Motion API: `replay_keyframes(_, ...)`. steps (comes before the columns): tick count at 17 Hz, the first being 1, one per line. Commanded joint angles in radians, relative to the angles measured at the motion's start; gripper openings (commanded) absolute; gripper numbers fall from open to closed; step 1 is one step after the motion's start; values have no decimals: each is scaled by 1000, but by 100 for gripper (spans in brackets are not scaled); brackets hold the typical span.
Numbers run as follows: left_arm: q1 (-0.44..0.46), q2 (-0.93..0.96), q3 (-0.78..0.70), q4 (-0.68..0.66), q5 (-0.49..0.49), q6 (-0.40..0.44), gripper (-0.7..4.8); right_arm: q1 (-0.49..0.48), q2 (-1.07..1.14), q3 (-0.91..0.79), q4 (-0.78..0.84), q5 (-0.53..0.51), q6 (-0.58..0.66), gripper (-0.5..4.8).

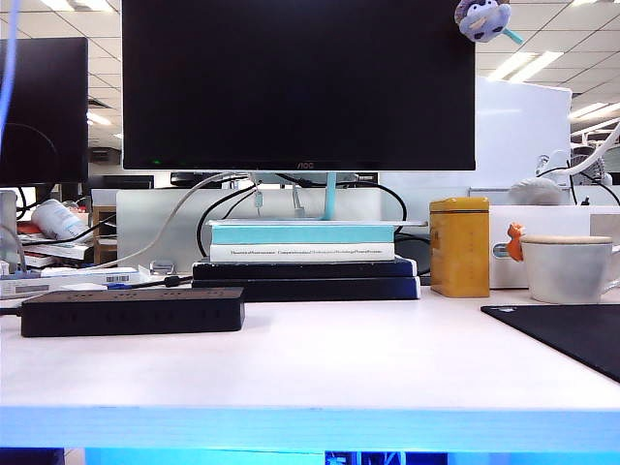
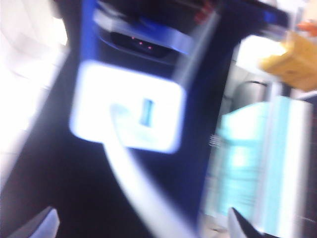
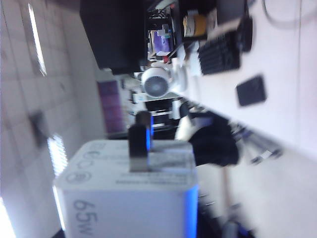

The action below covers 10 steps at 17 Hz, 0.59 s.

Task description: Plug the white charger into the left socket.

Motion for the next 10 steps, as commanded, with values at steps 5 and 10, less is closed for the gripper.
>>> replay_keyframes(5, -1, -5, 4, 94, 140, 51, 479, 2, -6, 7, 62, -228, 404, 255)
replay_keyframes(10, -1, -5, 4, 134, 275, 51, 479, 2, -6, 7, 66, -256, 462, 256)
